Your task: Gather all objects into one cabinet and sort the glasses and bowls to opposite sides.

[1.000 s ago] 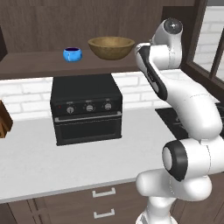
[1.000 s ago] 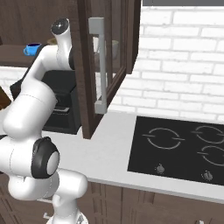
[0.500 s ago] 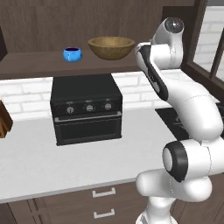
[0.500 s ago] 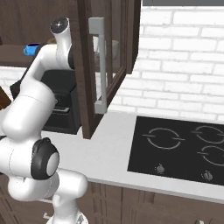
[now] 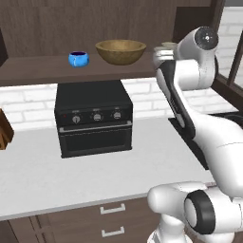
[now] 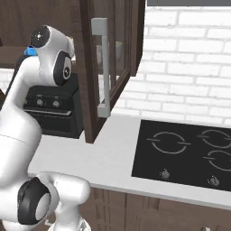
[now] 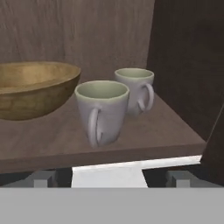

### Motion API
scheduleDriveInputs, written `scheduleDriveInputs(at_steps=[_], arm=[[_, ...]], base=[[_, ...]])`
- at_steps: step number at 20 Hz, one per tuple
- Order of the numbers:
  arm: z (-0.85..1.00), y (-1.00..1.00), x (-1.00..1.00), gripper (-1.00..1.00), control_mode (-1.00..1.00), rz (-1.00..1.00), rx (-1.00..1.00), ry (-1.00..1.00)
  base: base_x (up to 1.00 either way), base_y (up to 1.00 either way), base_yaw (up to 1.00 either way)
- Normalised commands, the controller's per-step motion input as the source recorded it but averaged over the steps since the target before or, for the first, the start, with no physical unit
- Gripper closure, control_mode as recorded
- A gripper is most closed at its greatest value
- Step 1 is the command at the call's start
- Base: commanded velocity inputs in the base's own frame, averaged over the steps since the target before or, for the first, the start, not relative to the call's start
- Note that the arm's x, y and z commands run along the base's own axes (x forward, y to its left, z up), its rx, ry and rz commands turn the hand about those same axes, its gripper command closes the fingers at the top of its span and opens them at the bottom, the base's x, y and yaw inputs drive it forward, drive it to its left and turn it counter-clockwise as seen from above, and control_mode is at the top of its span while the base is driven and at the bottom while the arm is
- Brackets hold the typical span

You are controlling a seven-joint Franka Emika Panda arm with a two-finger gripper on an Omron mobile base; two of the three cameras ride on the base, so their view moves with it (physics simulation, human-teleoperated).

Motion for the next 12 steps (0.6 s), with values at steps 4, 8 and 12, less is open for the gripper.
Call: scheduleDriveInputs(at_steps=[4,8,12], arm=[[-0.12,0.79,-1.0,-1.0,-1.0,0.0,0.0,-0.23],[0.02,0.9,-0.92,-1.0,-1.0,0.0,0.0,-0.14],[0.21,0.84,-0.72,-1.0,-1.0,0.01,-0.02,0.0]], base=[[0.0,0.0,0.0],[0.0,0.0,0.0],[0.0,0.0,0.0]])
